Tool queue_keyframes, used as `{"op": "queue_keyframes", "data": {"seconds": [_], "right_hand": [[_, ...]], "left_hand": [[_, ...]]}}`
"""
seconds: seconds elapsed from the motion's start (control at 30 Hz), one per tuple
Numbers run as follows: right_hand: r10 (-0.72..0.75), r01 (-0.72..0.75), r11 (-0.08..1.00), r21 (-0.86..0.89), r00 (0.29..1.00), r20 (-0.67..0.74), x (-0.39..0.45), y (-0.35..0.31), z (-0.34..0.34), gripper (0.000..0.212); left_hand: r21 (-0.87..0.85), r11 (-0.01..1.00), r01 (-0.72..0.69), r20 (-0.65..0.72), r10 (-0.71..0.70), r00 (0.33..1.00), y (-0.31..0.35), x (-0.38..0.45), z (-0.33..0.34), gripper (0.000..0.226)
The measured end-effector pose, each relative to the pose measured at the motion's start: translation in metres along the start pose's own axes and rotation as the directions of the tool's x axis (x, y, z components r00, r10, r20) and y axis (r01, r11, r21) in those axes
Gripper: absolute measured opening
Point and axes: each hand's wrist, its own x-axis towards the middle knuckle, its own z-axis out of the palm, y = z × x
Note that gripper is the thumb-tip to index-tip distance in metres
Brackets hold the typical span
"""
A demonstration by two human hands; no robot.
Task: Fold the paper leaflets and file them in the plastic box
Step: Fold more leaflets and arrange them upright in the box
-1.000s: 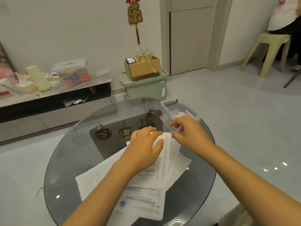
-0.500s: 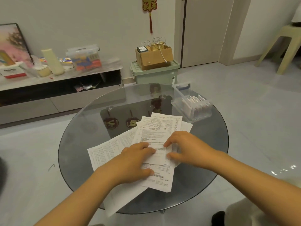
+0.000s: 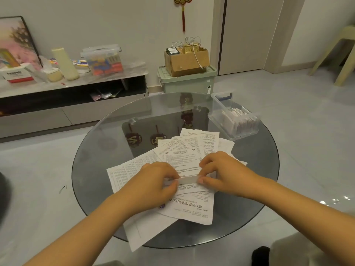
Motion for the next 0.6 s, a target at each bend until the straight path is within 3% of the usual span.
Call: {"op": "queue_keyframes", "data": {"seconds": [0.13, 0.33, 0.47, 0.6], "right_hand": [[-0.018, 0.019, 0.995, 0.099, 1.000, -0.013, 0.000, -0.004, -0.003, 0.024], [0.144, -0.131, 0.966, 0.223, 0.989, -0.043, 0.004, -0.007, 0.003, 0.025], [0.210, -0.179, 0.946, 0.271, 0.973, -0.092, 0.009, -0.009, 0.009, 0.009], [0.256, -0.218, 0.930, 0.298, 0.962, -0.095, 0.014, -0.010, 0.014, 0.041]], "left_hand": [[-0.093, 0.995, 0.041, 0.000, -0.041, 0.999, -0.003, -0.001, -0.002, 0.017], [-0.265, 0.950, 0.162, -0.067, -0.186, 0.980, -0.002, 0.004, -0.003, 0.013], [-0.383, 0.893, 0.235, -0.137, -0.307, 0.942, -0.002, 0.012, 0.006, 0.017], [-0.333, 0.902, 0.274, -0.127, -0.330, 0.935, 0.001, 0.018, 0.011, 0.042]]}}
